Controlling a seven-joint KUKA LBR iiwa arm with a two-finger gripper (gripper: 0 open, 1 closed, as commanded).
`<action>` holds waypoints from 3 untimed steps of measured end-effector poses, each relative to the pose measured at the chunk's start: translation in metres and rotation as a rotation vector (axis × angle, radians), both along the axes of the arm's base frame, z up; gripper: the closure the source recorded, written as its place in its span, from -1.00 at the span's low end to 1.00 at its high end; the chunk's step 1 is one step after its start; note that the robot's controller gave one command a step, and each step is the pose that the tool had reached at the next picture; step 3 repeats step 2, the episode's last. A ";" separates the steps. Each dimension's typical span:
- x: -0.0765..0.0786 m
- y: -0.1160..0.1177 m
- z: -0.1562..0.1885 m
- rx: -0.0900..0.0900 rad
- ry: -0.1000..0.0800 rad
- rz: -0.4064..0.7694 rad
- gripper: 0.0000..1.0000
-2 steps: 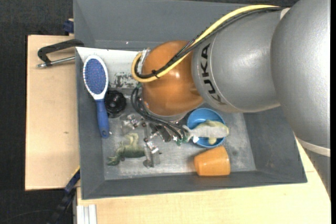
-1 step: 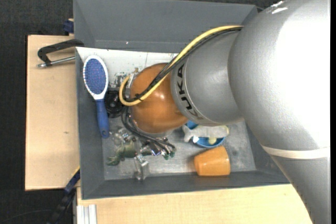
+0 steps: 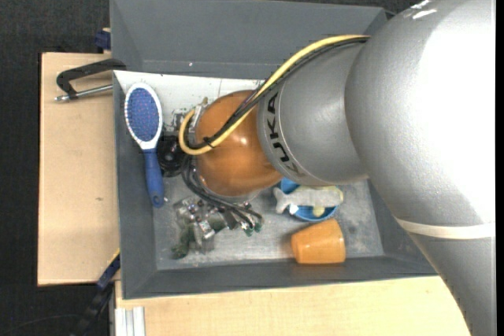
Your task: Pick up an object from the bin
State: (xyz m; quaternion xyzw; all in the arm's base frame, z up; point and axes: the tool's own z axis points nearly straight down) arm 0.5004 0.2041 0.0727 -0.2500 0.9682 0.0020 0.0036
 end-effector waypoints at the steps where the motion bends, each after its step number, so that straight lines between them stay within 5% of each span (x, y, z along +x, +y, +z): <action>1: 0.007 -0.005 0.024 -0.002 -0.001 0.067 1.00; 2: -0.006 -0.020 0.172 -0.001 -0.008 0.094 1.00; 3: -0.006 -0.020 0.172 -0.001 -0.008 0.094 1.00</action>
Offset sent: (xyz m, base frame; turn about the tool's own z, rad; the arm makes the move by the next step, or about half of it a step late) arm 0.0060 -0.0066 0.0219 -0.0676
